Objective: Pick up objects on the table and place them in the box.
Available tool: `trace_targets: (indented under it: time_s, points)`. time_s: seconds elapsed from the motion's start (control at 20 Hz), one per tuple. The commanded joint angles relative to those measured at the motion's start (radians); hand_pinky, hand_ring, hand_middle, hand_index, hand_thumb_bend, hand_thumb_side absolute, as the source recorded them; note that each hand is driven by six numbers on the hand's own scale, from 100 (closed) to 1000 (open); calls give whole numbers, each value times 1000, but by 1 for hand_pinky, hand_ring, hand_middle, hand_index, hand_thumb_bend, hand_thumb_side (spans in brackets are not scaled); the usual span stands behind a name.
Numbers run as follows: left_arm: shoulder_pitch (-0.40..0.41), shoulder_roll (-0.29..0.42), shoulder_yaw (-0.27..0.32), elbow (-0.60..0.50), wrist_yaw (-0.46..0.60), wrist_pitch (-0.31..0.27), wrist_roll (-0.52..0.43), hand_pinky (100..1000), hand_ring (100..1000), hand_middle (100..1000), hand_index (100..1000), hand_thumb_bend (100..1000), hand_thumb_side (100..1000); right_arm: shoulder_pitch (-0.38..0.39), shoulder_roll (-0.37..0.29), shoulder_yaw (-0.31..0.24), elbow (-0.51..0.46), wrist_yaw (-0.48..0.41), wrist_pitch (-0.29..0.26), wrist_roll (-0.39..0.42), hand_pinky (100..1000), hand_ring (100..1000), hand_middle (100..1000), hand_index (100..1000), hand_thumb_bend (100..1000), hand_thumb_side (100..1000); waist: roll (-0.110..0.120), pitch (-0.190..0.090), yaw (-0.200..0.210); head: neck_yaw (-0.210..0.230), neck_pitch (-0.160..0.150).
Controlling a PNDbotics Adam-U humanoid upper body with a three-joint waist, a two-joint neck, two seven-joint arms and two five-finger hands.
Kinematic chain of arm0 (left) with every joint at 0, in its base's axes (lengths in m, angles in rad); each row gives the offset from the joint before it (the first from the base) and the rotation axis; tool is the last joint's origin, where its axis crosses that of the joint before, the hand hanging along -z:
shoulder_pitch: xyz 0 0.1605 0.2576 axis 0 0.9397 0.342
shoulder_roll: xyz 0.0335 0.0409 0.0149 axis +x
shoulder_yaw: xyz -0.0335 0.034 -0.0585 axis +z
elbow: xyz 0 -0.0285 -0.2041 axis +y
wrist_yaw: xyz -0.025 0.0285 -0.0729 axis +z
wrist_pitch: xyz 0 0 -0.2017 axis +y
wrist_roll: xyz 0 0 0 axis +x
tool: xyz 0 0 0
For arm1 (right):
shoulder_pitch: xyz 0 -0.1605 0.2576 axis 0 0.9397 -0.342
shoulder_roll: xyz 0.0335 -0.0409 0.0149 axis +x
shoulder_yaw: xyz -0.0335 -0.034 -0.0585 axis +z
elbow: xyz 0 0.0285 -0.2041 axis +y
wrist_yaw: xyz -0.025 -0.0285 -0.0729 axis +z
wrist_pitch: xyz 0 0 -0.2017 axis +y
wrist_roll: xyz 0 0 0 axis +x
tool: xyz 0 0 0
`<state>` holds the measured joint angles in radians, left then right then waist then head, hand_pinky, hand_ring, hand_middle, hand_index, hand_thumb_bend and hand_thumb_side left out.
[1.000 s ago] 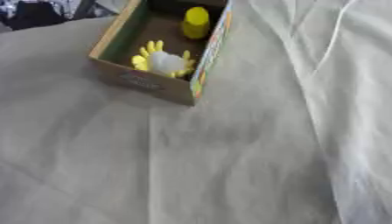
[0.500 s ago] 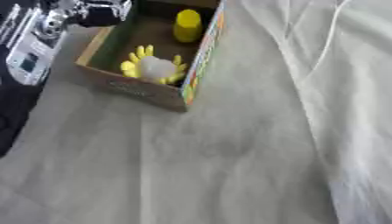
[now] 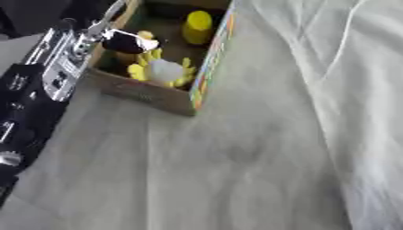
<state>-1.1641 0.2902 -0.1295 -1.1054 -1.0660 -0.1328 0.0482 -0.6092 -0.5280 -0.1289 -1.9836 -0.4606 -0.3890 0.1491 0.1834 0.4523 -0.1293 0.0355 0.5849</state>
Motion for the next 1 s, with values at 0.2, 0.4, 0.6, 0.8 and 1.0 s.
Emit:
trace_targets:
  time_s: [0.2, 0.4, 0.6, 0.8, 1.0]
  points:
    - [66, 72, 47, -281, 363, 30, 146, 826, 855, 815, 908, 100, 483, 17, -30, -25, -16, 5, -7, -19, 893, 1000, 670, 866, 100, 592, -15, -40, 32, -34, 25]
    - [176, 178, 94, -559, 707, 76, 234, 786, 813, 791, 878, 100, 562, 50, -42, -42, -16, 23, -12, -41, 893, 1000, 670, 866, 100, 591, -27, -53, 77, -73, 41]
    - [297, 266, 146, -777, 934, 74, 305, 787, 810, 793, 883, 100, 547, 82, -52, -66, -16, 44, -23, -73, 893, 1000, 671, 866, 100, 592, -45, -62, 119, -103, 46]
    - [421, 310, 205, -884, 1043, 31, 381, 783, 803, 785, 879, 100, 522, 111, -59, -87, -16, 65, -35, -101, 892, 1000, 670, 866, 100, 590, -64, -64, 156, -112, 42]
    - [569, 282, 277, -894, 1040, -88, 475, 778, 800, 780, 876, 100, 532, 130, -61, -102, -16, 85, -46, -124, 892, 1000, 668, 866, 100, 587, -81, -58, 182, -122, 35]
